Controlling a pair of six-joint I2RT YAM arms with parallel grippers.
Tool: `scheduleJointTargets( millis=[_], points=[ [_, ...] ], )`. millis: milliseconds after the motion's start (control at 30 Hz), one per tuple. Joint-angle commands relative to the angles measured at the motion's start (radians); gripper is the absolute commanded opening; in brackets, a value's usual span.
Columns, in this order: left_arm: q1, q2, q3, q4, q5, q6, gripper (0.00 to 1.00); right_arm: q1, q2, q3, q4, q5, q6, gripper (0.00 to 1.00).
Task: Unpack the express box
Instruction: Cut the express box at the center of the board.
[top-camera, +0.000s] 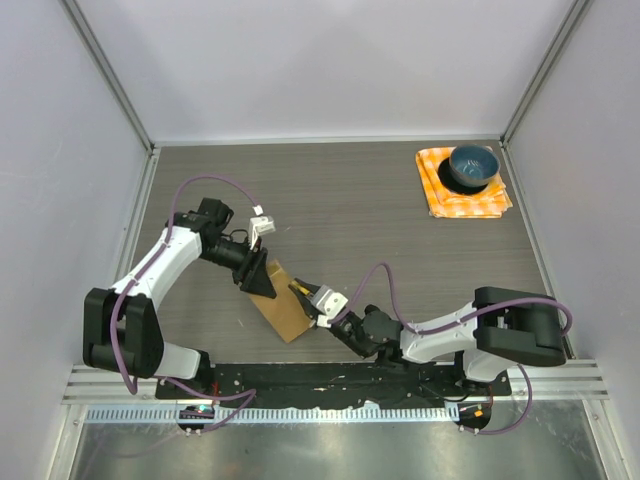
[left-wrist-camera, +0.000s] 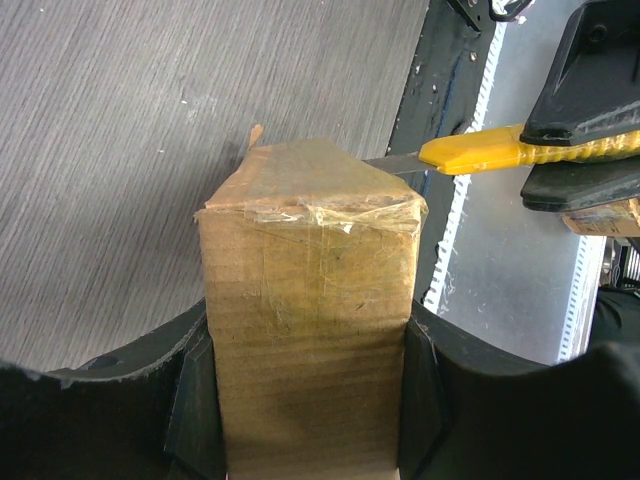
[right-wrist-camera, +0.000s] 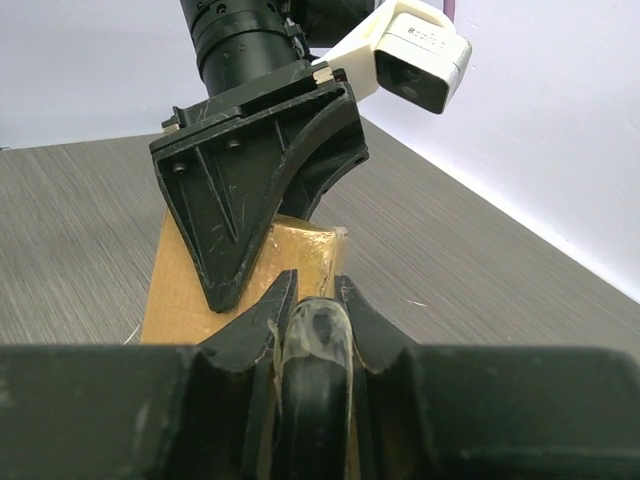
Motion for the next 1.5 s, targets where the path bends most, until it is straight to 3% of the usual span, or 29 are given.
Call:
scheduleJointTargets(
  millis=[0, 1467],
  points=[
    [-0.002, -0.008, -0.028, 0.049, -0.075, 0.044, 0.25, 0.025, -0.066, -0.017, 0.363, 0.027, 0.012, 0.01],
    [-0.002, -0.019, -0.008, -0.046, -0.054, 0.144, 0.26, 0.013, -0.005, 0.033, 0.365, 0.013, 0.053, 0.01]
  ],
)
